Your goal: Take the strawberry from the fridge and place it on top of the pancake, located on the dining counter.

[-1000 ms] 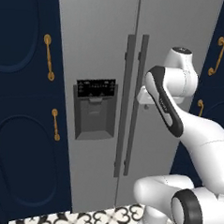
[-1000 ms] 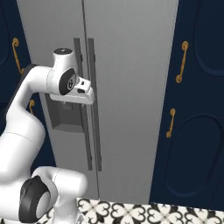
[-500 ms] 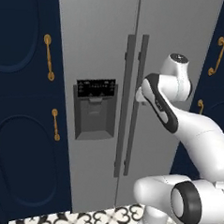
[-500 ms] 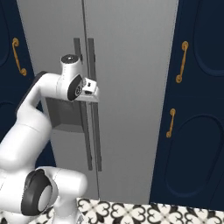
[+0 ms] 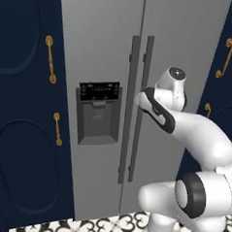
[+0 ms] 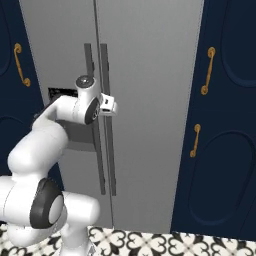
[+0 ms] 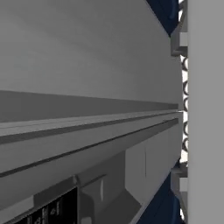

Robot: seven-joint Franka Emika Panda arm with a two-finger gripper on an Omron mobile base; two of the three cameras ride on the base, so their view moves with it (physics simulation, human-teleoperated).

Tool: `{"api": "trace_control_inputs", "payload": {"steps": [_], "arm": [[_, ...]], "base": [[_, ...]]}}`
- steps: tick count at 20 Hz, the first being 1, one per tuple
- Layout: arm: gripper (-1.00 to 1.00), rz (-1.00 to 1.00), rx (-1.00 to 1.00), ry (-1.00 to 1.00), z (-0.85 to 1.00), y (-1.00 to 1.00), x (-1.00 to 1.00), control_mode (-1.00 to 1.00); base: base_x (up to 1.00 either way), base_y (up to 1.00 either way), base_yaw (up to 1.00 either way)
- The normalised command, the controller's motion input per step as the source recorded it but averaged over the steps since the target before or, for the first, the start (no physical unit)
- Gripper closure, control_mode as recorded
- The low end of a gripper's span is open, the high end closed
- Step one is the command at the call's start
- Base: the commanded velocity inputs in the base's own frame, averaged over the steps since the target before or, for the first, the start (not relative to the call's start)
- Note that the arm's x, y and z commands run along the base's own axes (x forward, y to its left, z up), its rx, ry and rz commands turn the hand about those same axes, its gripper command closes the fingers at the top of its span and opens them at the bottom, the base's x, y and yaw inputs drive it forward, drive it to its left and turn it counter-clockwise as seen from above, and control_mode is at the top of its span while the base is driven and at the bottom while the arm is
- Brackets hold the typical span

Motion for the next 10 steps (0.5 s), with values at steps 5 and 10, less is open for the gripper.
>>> {"api": "trace_control_inputs", "payload": {"steps": [5, 10], "arm": [[-1.00, 0.00, 0.00, -0.01, 0.00, 0.00, 0.72, -1.00], [-1.00, 0.00, 0.00, -0.04, -0.03, 0.00, 0.60, -1.00]], "base": [[0.00, 0.00, 0.00], [0.00, 0.00, 0.00]]}}
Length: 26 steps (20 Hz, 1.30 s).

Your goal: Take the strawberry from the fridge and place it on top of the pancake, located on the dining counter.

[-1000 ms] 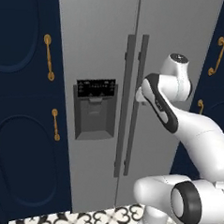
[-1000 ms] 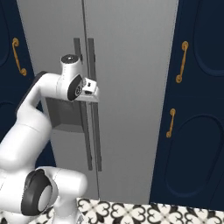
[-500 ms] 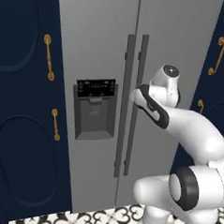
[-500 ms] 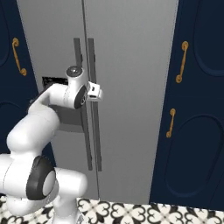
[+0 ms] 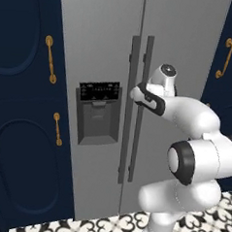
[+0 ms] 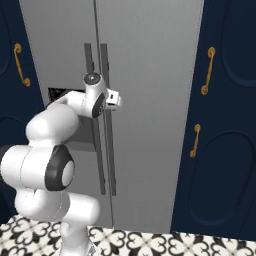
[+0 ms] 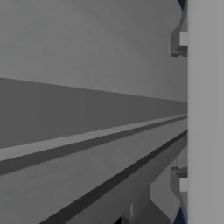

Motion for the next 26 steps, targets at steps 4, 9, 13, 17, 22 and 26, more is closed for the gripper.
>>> {"api": "trace_control_inputs", "payload": {"steps": [4, 9, 13, 17, 22, 26], "arm": [[-1.00, 0.00, 0.00, -0.17, -0.05, -0.08, 0.36, -1.00], [-1.00, 0.00, 0.00, -0.15, -0.03, -0.11, 0.20, -1.00], [-1.00, 0.00, 0.00, 0.00, 0.00, -0.02, 0.35, -1.00], [-1.00, 0.00, 0.00, 0.00, 0.00, 0.00, 0.43, -1.00], [-1.00, 0.00, 0.00, -0.10, -0.03, 0.01, 0.41, -1.00], [-1.00, 0.00, 0.00, -0.17, -0.05, 0.00, 0.27, -1.00]], "base": [[0.00, 0.00, 0.00], [0.00, 0.00, 0.00], [0.00, 0.00, 0.00], [0.00, 0.00, 0.00], [0.00, 0.00, 0.00], [0.00, 0.00, 0.00]]}}
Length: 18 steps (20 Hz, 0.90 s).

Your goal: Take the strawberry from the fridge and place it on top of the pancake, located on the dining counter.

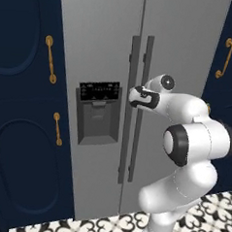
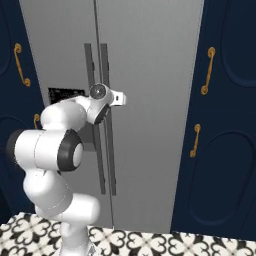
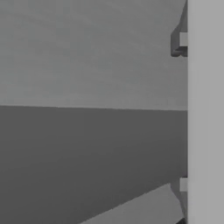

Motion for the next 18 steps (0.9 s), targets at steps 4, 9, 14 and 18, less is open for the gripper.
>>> {"api": "trace_control_inputs", "payload": {"steps": [4, 9, 14, 18], "arm": [[1.00, 0.00, 0.00, -0.05, 0.00, -0.03, 0.18, -1.00], [1.00, 0.00, 0.00, 0.10, 0.01, -0.31, -0.18, -1.00], [1.00, 0.00, 0.00, 0.12, -0.14, -0.62, -0.87, -1.00], [1.00, 0.00, 0.00, 0.14, -0.25, -0.94, -1.00, -1.00]], "base": [[0.00, 0.00, 0.00], [0.00, 0.00, 0.00], [0.00, 0.00, 0.00], [0.00, 0.00, 0.00]]}}
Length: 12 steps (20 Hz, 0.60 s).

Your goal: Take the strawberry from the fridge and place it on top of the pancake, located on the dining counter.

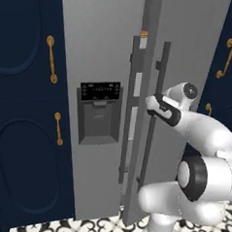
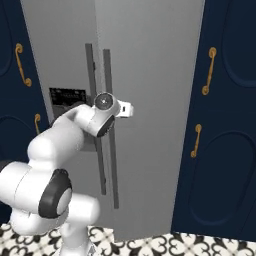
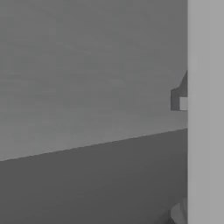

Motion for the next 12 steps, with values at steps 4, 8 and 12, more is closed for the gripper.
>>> {"api": "trace_control_inputs", "payload": {"steps": [4, 8, 12], "arm": [[1.00, 0.00, 0.00, 0.10, -0.34, -1.00, -1.00, -1.00], [1.00, 0.00, 0.00, 0.15, -0.32, -1.00, -1.00, -1.00], [1.00, 0.00, 0.01, 0.08, -0.30, -1.00, -0.90, -1.00]], "base": [[0.00, 0.00, 0.00], [0.00, 0.00, 0.00], [0.00, 0.00, 0.00]]}}
